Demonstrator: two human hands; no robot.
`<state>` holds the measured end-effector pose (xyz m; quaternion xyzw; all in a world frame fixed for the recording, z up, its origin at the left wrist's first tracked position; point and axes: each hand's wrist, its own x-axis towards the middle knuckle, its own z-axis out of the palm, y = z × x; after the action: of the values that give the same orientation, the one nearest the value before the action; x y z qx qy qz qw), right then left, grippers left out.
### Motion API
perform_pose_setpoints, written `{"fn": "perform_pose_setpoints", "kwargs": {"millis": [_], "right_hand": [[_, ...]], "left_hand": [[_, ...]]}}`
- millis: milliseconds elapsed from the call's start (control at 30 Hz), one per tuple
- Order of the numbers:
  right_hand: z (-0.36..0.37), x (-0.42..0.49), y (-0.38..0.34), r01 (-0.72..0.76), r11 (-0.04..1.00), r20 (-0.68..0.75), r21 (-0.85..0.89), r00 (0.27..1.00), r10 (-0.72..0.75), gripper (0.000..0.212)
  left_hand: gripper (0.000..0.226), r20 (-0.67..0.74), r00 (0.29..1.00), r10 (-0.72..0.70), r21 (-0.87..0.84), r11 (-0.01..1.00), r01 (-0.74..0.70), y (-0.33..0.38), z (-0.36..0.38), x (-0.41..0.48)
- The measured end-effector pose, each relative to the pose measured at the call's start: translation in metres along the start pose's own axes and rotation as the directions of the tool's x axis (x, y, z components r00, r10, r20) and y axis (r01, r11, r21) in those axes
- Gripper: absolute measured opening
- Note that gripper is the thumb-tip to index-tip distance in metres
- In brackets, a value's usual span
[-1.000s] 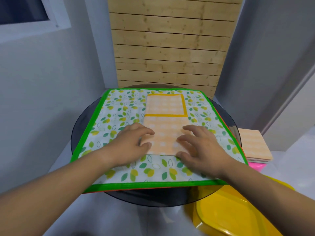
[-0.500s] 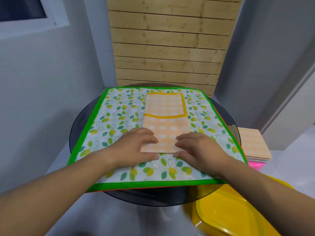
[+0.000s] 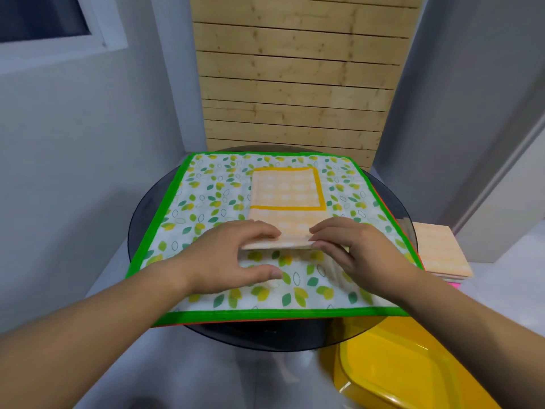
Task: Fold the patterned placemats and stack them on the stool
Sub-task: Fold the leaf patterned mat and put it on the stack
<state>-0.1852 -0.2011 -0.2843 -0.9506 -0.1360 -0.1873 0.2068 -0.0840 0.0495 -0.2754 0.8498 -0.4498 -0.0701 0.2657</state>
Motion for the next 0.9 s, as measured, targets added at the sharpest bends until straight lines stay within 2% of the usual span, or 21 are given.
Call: {"fn": "perform_pose_setpoints", "kwargs": {"millis": [67, 167, 233, 367, 500, 567, 633, 667, 800, 900], "right_hand": [[-0.009, 0.000, -0.003, 0.000, 0.999, -0.027, 0.042, 1.000, 0.002, 0.027], [-0.025, -0.001, -0.011, -0.028, 0.993, -0.076, 0.117, 0.996, 0.037, 0.023], [-0.034, 0.000, -0.016, -0.061, 0.986, -0.112, 0.157, 0.991, 0.079, 0.024], [-0.044, 0.008, -0.023, -0.164, 0.944, -0.153, 0.287, 0.965, 0.214, 0.016], [-0.046, 0.023, -0.026, -0.215, 0.852, -0.238, 0.477, 0.902, 0.361, 0.007], [-0.042, 0.028, -0.021, -0.257, 0.787, -0.218, 0.561, 0.871, 0.441, 0.018], [-0.032, 0.029, -0.013, -0.330, 0.678, -0.097, 0.657, 0.855, 0.509, 0.032], [-0.025, 0.028, -0.007, -0.372, 0.644, -0.036, 0.668, 0.849, 0.527, 0.033], [0.001, 0.029, 0.007, -0.545, 0.715, 0.037, 0.437, 0.805, 0.592, 0.024], [0.011, 0.031, 0.012, -0.626, 0.689, 0.114, 0.366, 0.765, 0.634, 0.026]], "left_hand": [[0.077, -0.061, 0.998, -0.027, -0.102, 0.995, 0.020, 0.000, -0.003, -0.002], [0.067, -0.083, 0.995, -0.061, -0.125, 0.991, 0.050, -0.002, -0.005, -0.004], [0.050, -0.096, 0.990, -0.105, -0.153, 0.984, 0.090, -0.003, -0.003, -0.003], [0.027, -0.058, 0.979, -0.197, -0.318, 0.933, 0.169, -0.009, 0.004, 0.003], [0.009, -0.078, 0.949, -0.305, -0.420, 0.874, 0.246, -0.016, 0.008, 0.012], [0.010, -0.084, 0.929, -0.361, -0.476, 0.833, 0.281, -0.015, 0.009, 0.017], [0.015, -0.071, 0.911, -0.406, -0.507, 0.801, 0.318, -0.019, 0.009, 0.020], [0.019, -0.065, 0.904, -0.423, -0.505, 0.795, 0.336, -0.021, 0.009, 0.022], [0.049, -0.078, 0.867, -0.492, -0.468, 0.786, 0.404, -0.028, 0.009, 0.030], [0.049, -0.094, 0.840, -0.534, -0.413, 0.789, 0.456, -0.030, 0.009, 0.035]]}}
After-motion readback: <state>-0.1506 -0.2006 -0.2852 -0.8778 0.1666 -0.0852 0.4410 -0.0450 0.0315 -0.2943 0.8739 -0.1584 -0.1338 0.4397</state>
